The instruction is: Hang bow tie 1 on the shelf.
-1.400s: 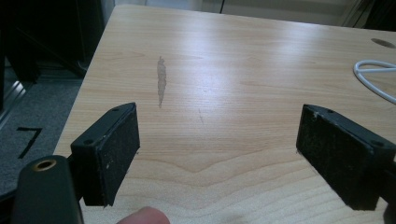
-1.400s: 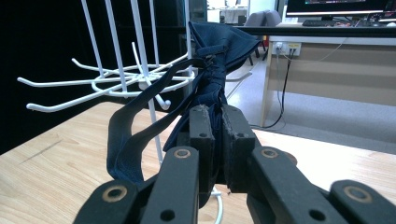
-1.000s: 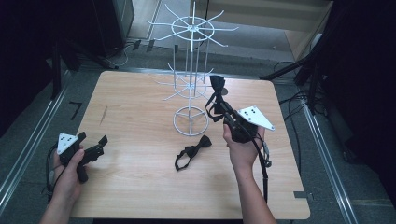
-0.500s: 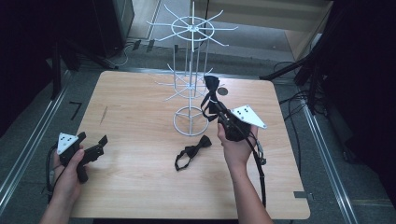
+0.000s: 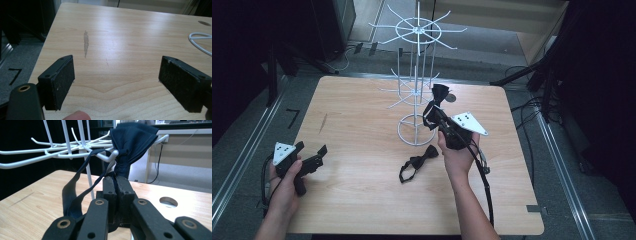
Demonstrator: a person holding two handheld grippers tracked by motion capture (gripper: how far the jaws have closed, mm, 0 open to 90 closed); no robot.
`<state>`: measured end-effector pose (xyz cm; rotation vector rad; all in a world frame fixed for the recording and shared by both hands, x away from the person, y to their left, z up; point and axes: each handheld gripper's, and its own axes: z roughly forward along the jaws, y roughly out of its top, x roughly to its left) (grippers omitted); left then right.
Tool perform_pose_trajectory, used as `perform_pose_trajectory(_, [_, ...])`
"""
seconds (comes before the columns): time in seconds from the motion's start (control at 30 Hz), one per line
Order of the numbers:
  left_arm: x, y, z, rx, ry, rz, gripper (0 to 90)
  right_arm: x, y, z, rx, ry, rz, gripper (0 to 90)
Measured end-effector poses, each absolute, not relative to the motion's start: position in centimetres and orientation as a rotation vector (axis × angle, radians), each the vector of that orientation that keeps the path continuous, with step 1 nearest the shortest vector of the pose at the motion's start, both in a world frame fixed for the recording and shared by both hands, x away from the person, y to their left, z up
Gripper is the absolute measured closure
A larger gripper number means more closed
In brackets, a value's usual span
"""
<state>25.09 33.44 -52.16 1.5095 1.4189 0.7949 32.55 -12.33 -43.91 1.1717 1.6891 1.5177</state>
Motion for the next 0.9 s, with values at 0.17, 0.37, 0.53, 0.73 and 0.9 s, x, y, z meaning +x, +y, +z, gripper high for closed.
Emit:
perform_pose_trajectory(0.17, [25.1, 33.4, -52.2, 1.510, 1.418, 0.795, 13.9, 32.7, -12.3, -44.3, 1.180, 1.698, 1.513, 87.9])
perform_pose_trajectory(0.37, [25.1, 33.4, -52.1, 1.511, 1.419, 0.795, 13.9, 32.8, -12.5, -45.4, 1.216, 1.724, 1.505, 87.5])
perform_pose_trajectory(0.53, [25.1, 33.4, -52.2, 1.510, 1.419, 0.795, 13.9, 32.7, -12.7, -46.2, 1.236, 1.742, 1.497, 84.6])
perform_pose_trajectory(0.73, [25.1, 33.4, -52.2, 1.509, 1.418, 0.799, 13.9, 32.4, -12.8, -46.8, 1.246, 1.742, 1.485, 75.3])
perform_pose_trajectory(0.9, [25.1, 33.4, -52.2, 1.508, 1.418, 0.797, 13.9, 31.9, -13.0, -47.2, 1.236, 1.766, 1.498, 67.8])
